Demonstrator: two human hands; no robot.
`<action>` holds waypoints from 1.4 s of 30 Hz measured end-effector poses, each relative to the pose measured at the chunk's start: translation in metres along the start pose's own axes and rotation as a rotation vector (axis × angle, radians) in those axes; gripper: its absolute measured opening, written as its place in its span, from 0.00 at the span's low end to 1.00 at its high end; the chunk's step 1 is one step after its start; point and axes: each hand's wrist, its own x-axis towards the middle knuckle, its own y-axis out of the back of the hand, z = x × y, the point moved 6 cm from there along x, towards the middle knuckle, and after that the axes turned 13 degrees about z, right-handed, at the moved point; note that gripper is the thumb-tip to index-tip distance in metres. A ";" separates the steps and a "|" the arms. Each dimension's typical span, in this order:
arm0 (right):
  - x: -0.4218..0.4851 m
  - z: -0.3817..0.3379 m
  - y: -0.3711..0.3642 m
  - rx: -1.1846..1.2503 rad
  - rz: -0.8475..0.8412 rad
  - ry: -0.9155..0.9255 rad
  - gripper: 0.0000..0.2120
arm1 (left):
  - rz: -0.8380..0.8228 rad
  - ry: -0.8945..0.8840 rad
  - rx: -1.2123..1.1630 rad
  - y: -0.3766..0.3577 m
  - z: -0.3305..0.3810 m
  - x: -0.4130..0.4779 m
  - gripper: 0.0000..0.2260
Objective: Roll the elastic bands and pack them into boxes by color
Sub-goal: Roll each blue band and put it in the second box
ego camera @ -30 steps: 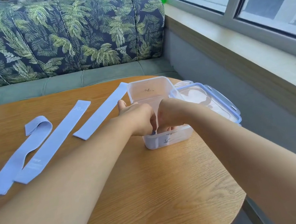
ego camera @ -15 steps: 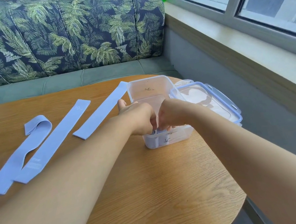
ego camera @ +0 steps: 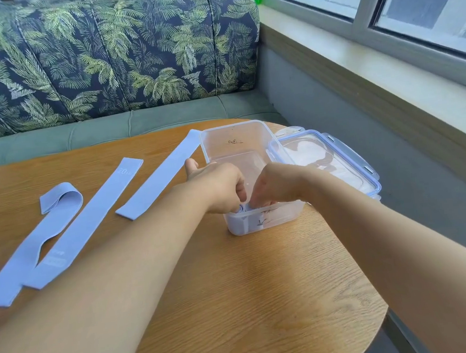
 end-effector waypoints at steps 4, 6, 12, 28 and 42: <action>0.001 -0.001 -0.002 -0.014 0.005 -0.004 0.14 | -0.007 -0.004 0.001 0.000 0.001 -0.001 0.06; 0.000 -0.002 -0.002 -0.027 0.004 -0.012 0.15 | -0.006 -0.007 0.009 0.000 0.001 -0.001 0.06; -0.005 -0.001 -0.001 -0.030 0.005 -0.037 0.17 | -0.016 -0.018 -0.031 0.000 0.001 -0.002 0.07; -0.008 -0.002 0.003 0.010 0.007 -0.040 0.18 | 0.088 0.026 -0.101 0.001 -0.003 0.001 0.01; -0.008 0.002 0.007 0.067 0.016 -0.062 0.12 | 0.097 0.012 -0.114 0.001 -0.006 0.005 0.02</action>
